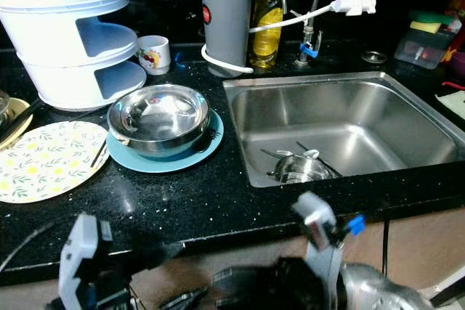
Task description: Kitchen organization
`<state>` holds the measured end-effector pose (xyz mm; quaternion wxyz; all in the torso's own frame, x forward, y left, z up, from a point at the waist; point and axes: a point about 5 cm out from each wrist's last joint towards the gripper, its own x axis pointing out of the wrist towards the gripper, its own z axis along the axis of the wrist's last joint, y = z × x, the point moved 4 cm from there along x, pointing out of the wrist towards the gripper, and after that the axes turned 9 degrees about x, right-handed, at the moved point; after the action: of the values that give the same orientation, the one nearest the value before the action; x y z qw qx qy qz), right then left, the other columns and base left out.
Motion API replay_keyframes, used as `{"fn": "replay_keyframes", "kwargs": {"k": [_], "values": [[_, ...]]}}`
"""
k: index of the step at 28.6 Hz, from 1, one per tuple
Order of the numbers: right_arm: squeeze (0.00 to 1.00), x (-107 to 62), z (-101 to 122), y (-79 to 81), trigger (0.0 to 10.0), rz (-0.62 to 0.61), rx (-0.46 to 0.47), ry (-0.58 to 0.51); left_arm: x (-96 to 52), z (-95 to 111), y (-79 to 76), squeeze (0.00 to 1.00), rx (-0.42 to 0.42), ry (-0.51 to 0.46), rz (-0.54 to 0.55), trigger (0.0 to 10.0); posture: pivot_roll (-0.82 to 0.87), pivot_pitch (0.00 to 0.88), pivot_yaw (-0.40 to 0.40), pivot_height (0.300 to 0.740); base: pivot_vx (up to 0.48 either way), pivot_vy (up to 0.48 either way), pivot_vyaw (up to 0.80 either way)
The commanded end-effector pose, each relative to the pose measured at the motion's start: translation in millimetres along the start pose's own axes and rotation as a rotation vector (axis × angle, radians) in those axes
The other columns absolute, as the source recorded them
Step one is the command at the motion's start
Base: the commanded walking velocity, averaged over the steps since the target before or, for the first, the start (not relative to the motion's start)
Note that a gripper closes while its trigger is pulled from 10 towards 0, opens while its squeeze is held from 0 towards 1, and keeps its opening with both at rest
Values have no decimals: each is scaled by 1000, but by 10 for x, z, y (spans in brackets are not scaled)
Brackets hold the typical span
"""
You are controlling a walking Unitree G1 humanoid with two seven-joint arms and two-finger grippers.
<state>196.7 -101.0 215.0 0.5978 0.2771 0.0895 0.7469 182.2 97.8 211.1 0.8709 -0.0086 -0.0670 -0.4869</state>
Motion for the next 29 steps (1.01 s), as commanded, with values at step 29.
{"fn": "replay_keyframes", "kwargs": {"k": [29], "values": [[0,160,1569,-665,10000,-545,-426,-546,132,1233,1254,0,378,-333,705,10000,72,129,-51,740,0,0,0]]}}
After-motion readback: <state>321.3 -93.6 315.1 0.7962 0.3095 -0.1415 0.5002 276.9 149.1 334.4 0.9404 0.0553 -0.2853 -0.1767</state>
